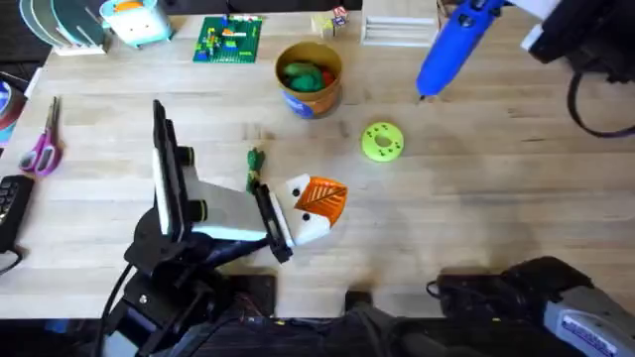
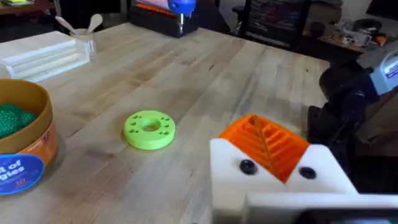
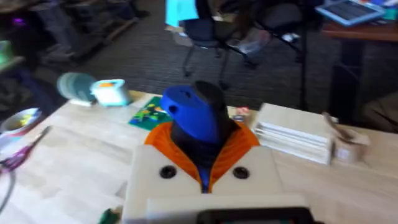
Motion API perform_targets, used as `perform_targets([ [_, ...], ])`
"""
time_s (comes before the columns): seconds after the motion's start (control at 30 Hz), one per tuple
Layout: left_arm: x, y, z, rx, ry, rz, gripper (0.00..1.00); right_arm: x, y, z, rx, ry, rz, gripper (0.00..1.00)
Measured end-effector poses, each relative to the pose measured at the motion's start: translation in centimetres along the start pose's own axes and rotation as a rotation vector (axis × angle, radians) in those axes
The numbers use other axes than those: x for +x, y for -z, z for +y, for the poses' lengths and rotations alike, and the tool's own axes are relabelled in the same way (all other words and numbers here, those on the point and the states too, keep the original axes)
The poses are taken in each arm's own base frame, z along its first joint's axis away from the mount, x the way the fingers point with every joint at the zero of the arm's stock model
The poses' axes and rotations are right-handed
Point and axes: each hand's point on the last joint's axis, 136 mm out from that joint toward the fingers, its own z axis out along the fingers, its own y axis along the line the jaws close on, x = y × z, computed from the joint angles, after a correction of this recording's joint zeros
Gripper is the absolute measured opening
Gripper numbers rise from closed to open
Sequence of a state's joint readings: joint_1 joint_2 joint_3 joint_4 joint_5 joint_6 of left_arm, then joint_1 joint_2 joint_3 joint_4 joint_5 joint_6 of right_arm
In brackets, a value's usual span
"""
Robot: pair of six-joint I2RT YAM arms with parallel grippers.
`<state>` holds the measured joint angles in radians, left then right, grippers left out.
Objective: Pick up the gripper from the table and insert it into the empty holder that is missing its gripper. Then pick up a screw, insert it into the mounting hole, and use the screwdriver to tighten it. Finally, clean up the table by picking up the vegetable and placing it into the bucket.
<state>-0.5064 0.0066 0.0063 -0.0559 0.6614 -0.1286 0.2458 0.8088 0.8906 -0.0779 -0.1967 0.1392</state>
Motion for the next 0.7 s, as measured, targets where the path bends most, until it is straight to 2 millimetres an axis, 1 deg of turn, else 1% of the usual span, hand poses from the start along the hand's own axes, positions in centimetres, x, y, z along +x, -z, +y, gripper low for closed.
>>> perform_targets([
  [0.07, 0.0, 0.0, 0.0, 0.0, 0.0, 0.0, 0.006, -0.6, -0.3, 3.2, -0.102, 0.005, -0.028, 0.022],
  [0.17, 0.0, 0.0, 0.0, 0.0, 0.0, 0.0, 0.006, -0.8, -0.6, 7.6, -0.242, 0.011, -0.048, 0.022],
  [0.33, 0.0, 0.0, 0.0, 0.0, 0.0, 0.0, 0.006, 0.1, -0.1, 13.4, -0.421, 0.014, -0.03, 0.022],
  [0.43, 0.0, 0.0, 0.0, 0.001, -0.006, 0.0, 0.006, 0.8, 0.5, 15.9, -0.497, 0.016, -0.01, 0.022],
  [0.53, 0.0, 0.0, -0.1, 0.004, -0.02, 0.001, 0.006, 1.2, 1.0, 17.9, -0.56, 0.018, -0.003, 0.022],
  [0.63, 0.0, 0.0, -0.1, 0.004, -0.025, 0.001, 0.006, 1.2, 1.3, 19.3, -0.604, 0.016, -0.008, 0.022],
  [0.7, 0.0, 0.0, -0.1, 0.004, -0.027, 0.001, 0.006, 1.2, 1.5, 19.7, -0.618, 0.016, -0.011, 0.022],
])
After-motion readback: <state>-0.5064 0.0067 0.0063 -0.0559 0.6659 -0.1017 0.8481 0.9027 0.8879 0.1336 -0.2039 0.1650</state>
